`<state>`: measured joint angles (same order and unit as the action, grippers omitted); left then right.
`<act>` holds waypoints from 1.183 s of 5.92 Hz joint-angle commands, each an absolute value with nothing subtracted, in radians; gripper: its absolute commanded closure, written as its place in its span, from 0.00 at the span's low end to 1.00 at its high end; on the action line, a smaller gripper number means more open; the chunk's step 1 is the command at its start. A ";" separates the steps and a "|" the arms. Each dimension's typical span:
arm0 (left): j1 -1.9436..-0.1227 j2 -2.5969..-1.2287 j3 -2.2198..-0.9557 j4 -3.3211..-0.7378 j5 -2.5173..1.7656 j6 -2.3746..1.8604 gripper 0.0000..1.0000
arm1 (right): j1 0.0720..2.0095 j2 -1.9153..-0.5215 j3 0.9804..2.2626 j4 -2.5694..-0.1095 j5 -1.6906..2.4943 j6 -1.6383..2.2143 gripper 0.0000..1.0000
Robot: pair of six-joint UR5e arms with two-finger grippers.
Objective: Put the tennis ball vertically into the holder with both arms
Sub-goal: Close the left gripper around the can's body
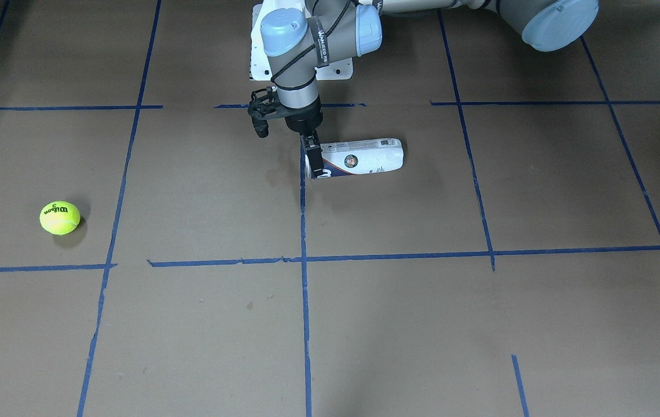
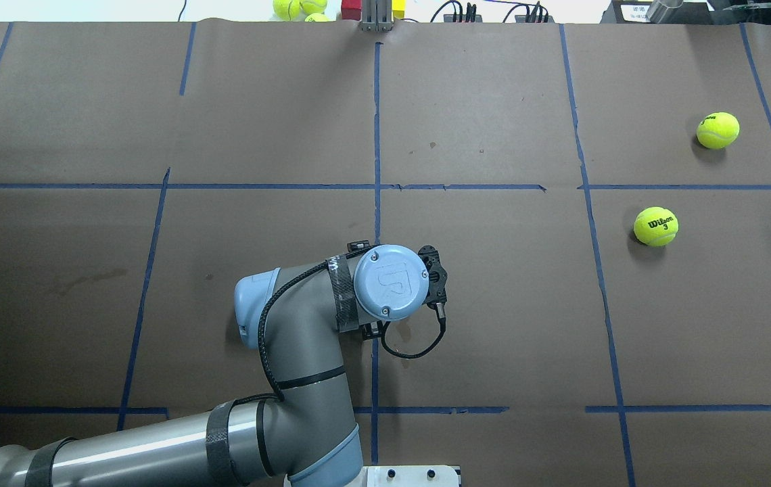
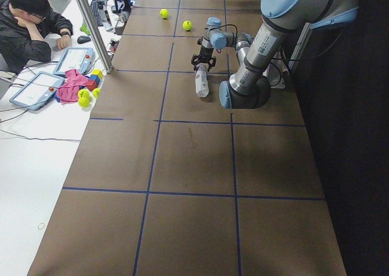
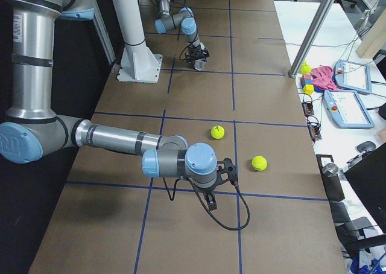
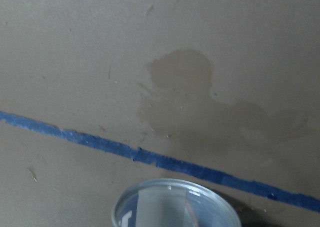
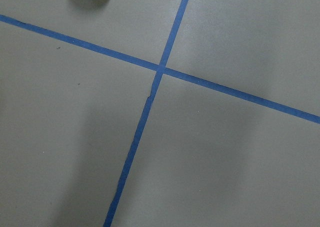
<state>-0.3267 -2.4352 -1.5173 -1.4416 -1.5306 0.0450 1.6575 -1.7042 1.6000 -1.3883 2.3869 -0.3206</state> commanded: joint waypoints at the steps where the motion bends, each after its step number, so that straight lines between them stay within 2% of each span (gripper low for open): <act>1: -0.325 -2.428 -1.503 -1.450 -1.528 0.045 0.00 | 1.658 -1.704 1.600 -1.388 2.387 -0.321 0.00; 3: -0.325 -2.428 -1.499 -1.451 -1.528 0.046 0.00 | 1.658 -1.704 1.600 -1.388 2.387 -0.321 0.00; 6: -0.325 -2.428 -1.499 -1.463 -1.528 0.046 0.14 | 1.657 -1.704 1.600 -1.388 2.387 -0.321 0.00; 7: -0.327 -2.427 -1.497 -1.488 -1.528 0.045 0.15 | 1.657 -1.704 1.600 -1.388 2.387 -0.321 0.00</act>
<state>-0.3255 -2.4274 -1.4978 -1.4691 -1.5279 0.0455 1.6568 -1.7039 1.5999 -1.3883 2.3869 -0.3206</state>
